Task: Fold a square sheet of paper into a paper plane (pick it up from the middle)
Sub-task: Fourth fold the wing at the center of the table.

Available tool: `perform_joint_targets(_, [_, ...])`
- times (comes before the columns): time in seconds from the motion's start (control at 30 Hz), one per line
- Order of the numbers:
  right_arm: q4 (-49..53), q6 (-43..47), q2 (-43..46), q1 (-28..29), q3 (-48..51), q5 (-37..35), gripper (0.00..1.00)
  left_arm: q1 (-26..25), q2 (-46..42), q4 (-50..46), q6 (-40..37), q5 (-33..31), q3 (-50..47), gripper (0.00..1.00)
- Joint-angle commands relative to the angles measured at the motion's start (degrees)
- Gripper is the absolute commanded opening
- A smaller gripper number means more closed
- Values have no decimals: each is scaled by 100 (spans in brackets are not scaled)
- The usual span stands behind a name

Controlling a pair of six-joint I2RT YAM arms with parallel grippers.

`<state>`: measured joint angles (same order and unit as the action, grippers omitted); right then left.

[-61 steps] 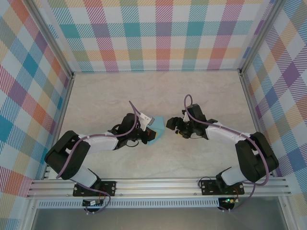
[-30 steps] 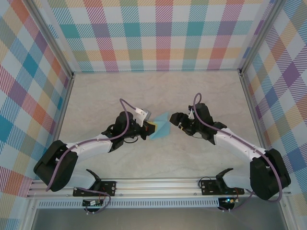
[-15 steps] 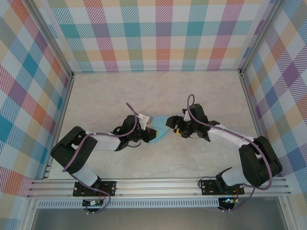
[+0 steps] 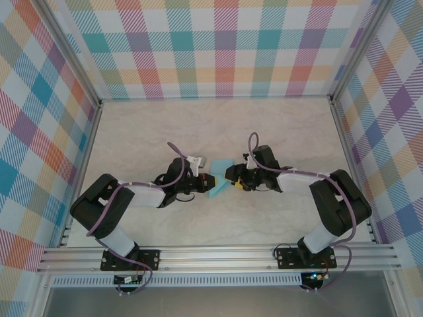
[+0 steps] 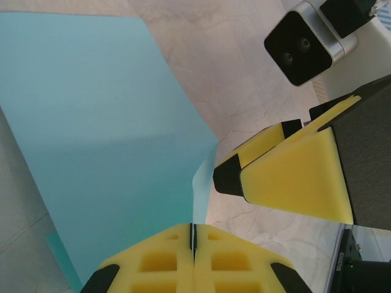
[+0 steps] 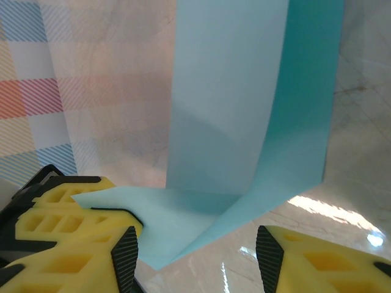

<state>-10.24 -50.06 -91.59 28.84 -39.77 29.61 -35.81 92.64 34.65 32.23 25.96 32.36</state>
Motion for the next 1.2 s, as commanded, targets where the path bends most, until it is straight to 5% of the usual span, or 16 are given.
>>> perform_joint_targets(0.0, [-632,238,-235,-36,84,190,53,105,33,208,228,163,-98,1])
perform_joint_targets(0.3, [-1706,-85,-545,-36,300,510,49,213,133,233,430,248,-107,1])
perform_joint_targets(0.73, [-1696,-209,-825,-36,165,512,36,252,281,114,530,275,-19,10])
perform_joint_targets(1.0, [-945,-381,-858,-36,-22,98,12,277,-35,-926,425,-406,128,42])
perform_joint_targets(1.17, [-556,-479,-666,-32,-75,-210,6,268,-537,-1474,201,-849,50,62])
